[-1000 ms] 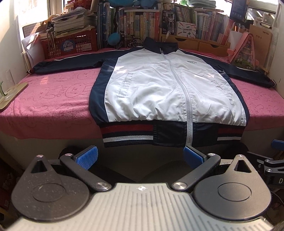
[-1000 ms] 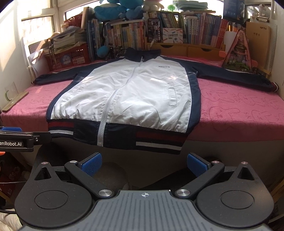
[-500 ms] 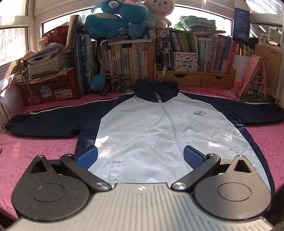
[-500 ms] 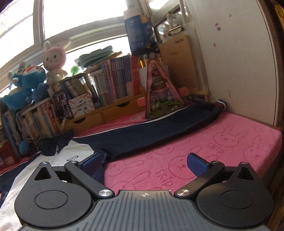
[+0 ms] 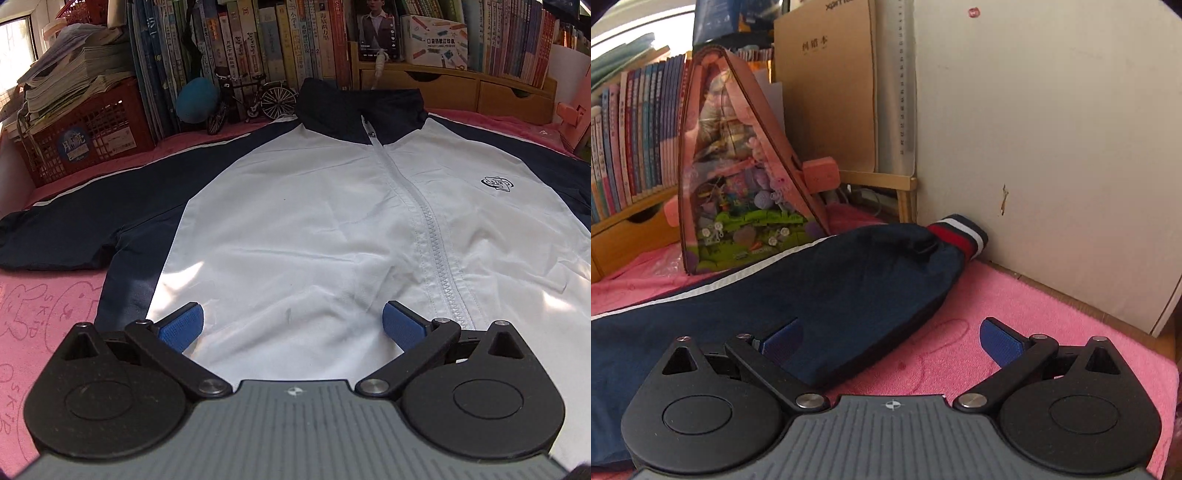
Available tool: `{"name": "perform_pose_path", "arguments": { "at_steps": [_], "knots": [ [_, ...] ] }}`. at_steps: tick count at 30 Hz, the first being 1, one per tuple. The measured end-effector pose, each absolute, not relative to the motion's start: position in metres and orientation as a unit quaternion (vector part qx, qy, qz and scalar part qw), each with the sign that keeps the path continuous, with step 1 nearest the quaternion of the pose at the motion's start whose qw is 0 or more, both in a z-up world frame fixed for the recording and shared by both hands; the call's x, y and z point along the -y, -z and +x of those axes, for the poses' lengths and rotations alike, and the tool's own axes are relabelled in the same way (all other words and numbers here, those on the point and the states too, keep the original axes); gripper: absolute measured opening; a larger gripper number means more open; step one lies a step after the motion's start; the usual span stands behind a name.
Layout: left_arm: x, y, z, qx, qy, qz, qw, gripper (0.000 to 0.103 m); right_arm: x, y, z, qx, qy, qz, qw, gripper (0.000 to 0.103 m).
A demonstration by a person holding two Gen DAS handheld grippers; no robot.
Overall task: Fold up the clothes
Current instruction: 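Move the right tool to the striped cuff of the navy sleeve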
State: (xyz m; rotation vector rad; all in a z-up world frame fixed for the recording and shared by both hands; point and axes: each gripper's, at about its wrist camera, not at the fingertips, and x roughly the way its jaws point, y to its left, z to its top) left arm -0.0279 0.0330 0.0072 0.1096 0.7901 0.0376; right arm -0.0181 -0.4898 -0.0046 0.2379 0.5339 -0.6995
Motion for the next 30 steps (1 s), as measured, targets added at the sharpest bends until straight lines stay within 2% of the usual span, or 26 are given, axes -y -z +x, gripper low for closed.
{"name": "perform_pose_path", "arguments": {
  "at_steps": [10,16,22,23,24,25,27,30],
  "knots": [
    [-0.036,0.001,-0.024,-0.356,-0.017,0.002,0.934,0.103,0.494,0.011,0.009,-0.287,0.336,0.077,0.894,0.103],
    [-0.036,0.002,-0.025,-0.345,-0.018,-0.001,0.938,0.103,0.503,0.015,0.012,-0.299,0.317,0.102,0.894,0.103],
    [-0.036,0.003,-0.025,-0.344,-0.018,-0.003,0.939,0.103,0.525,0.021,0.024,-0.295,0.286,0.176,0.894,0.103],
    [-0.036,0.003,-0.025,-0.344,-0.018,-0.003,0.939,0.103,0.526,0.020,0.027,-0.290,0.290,0.176,0.895,0.099],
    [-0.036,0.003,-0.025,-0.344,-0.018,-0.003,0.939,0.103,0.527,0.020,0.029,-0.284,0.295,0.176,0.895,0.083],
    [-0.036,0.003,-0.025,-0.344,-0.018,-0.004,0.939,0.103,0.528,0.018,0.031,-0.278,0.308,0.180,0.892,0.055],
    [-0.036,0.004,-0.025,-0.344,-0.018,-0.004,0.939,0.103,0.533,0.015,0.027,-0.266,0.322,0.218,0.882,0.023],
    [-0.036,0.004,-0.025,-0.343,-0.018,-0.004,0.939,0.103,0.534,0.004,0.013,-0.231,0.299,0.258,0.889,0.013]
  ]
}}
